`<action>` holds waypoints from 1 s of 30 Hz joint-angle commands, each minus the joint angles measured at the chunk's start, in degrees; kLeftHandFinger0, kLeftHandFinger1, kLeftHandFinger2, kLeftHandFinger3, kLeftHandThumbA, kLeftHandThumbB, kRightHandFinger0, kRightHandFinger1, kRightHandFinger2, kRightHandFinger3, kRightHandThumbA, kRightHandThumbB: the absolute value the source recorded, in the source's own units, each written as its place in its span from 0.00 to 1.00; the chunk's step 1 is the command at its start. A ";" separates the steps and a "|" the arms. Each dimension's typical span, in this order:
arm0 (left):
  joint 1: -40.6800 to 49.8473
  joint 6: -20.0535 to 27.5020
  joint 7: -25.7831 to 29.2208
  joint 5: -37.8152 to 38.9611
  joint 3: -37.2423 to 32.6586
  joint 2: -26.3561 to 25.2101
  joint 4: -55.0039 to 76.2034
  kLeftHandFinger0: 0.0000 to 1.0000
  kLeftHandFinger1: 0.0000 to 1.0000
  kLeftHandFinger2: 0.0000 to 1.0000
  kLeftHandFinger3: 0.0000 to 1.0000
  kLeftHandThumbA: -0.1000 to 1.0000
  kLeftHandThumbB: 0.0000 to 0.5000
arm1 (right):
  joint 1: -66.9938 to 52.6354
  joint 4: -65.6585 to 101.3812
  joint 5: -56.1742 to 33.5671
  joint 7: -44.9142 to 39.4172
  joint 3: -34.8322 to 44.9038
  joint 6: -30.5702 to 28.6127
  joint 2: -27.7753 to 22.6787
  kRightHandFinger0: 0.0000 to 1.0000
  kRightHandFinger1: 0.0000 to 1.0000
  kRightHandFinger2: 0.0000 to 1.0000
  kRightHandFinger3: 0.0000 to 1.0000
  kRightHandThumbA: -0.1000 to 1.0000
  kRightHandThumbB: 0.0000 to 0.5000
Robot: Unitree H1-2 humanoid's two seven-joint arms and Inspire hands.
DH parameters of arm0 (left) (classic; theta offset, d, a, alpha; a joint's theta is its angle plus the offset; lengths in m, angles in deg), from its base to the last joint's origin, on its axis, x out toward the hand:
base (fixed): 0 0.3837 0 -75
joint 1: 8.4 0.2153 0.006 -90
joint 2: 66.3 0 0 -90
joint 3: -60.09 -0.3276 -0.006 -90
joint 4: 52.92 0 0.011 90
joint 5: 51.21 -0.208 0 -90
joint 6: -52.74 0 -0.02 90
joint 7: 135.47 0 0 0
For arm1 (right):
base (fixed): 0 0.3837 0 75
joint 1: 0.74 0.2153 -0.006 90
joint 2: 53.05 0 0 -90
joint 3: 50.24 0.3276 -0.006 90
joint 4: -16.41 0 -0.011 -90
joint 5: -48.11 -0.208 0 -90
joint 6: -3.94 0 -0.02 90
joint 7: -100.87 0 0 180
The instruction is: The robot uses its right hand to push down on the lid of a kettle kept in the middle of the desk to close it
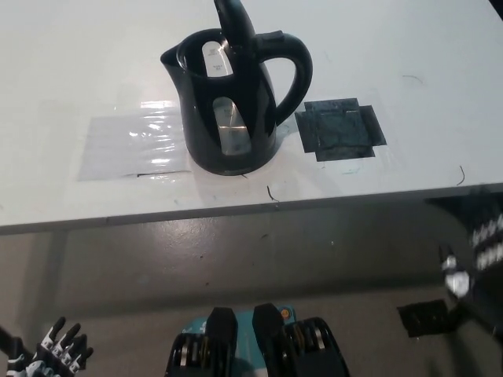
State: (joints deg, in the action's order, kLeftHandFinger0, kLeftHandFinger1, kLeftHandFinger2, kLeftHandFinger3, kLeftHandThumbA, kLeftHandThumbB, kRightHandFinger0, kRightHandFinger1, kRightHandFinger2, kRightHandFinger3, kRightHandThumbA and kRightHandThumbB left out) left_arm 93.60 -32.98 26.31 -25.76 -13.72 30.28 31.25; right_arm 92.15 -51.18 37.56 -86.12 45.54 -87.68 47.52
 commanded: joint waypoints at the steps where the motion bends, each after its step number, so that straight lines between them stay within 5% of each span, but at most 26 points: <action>1: 2.30 5.15 -5.83 5.20 1.16 -1.61 1.35 1.00 1.00 1.00 1.00 1.00 0.96 | 35.11 23.96 -5.42 9.81 1.82 28.03 -2.24 1.00 1.00 1.00 1.00 0.78 0.13; 6: 3.97 4.94 -5.17 3.87 0.52 -1.08 1.83 1.00 1.00 1.00 1.00 1.00 0.98 | 47.10 11.59 -5.21 12.28 -0.83 28.55 0.18 1.00 1.00 1.00 1.00 0.71 0.07; 14: 5.25 3.88 -6.19 4.76 0.00 -1.02 2.15 1.00 1.00 1.00 1.00 1.00 0.98 | 56.60 -8.22 3.93 12.85 -2.12 27.80 9.24 1.00 1.00 1.00 1.00 0.77 0.03; 26: 6.67 5.03 -7.53 4.48 -1.07 -0.20 1.72 1.00 1.00 1.00 1.00 1.00 0.95 | 66.95 -40.78 10.76 16.90 -4.51 17.22 12.27 1.00 1.00 1.00 1.00 0.89 0.00; 30: 6.62 5.23 -7.95 4.67 -1.81 0.18 1.71 1.00 1.00 1.00 1.00 1.00 0.95 | 69.89 -49.08 10.21 16.72 -4.52 13.79 12.62 1.00 1.00 1.00 1.00 0.87 0.08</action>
State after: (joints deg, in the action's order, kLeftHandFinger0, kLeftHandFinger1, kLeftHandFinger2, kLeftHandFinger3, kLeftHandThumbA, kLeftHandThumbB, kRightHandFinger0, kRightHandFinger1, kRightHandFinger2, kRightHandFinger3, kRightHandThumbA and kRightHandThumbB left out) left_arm 99.50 -30.77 21.10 -22.56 -14.85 30.51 31.23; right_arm 157.08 -96.73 45.71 -72.09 41.24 -69.71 59.63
